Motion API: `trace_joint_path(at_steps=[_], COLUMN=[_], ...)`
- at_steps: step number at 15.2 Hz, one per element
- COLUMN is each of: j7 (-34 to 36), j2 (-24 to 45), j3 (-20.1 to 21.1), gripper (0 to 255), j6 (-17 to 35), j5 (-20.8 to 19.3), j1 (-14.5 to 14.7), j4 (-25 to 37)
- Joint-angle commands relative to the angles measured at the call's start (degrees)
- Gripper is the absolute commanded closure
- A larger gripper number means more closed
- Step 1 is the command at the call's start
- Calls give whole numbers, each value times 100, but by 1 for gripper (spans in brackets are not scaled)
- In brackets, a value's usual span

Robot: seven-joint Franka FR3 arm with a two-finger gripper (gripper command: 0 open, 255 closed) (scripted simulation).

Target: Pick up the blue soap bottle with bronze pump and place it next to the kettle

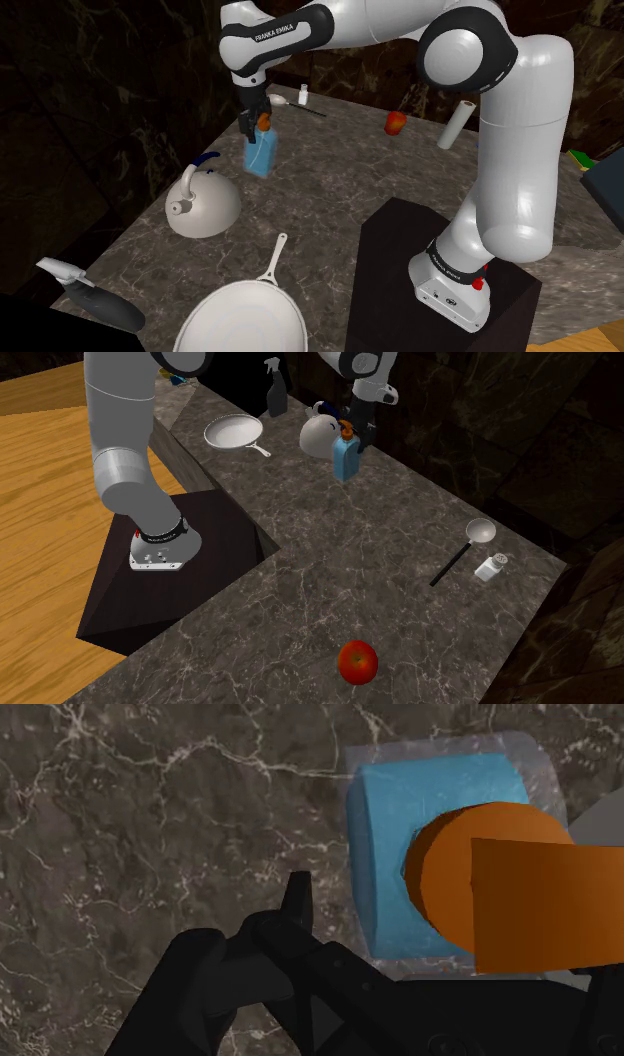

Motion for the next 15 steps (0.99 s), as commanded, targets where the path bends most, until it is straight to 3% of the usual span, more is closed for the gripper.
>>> trace_joint_path(at_steps=[1,4,8,15], j7=[0,0,10,10], j2=[2,1,-7,-7], j3=[0,-1,-7,-7], gripper=[0,0,0,0], j6=[-1,1,-726,-726], j5=[0,0,-9,-9], j1=[0,-1,-16,-16], j4=[0,-2,716,716])
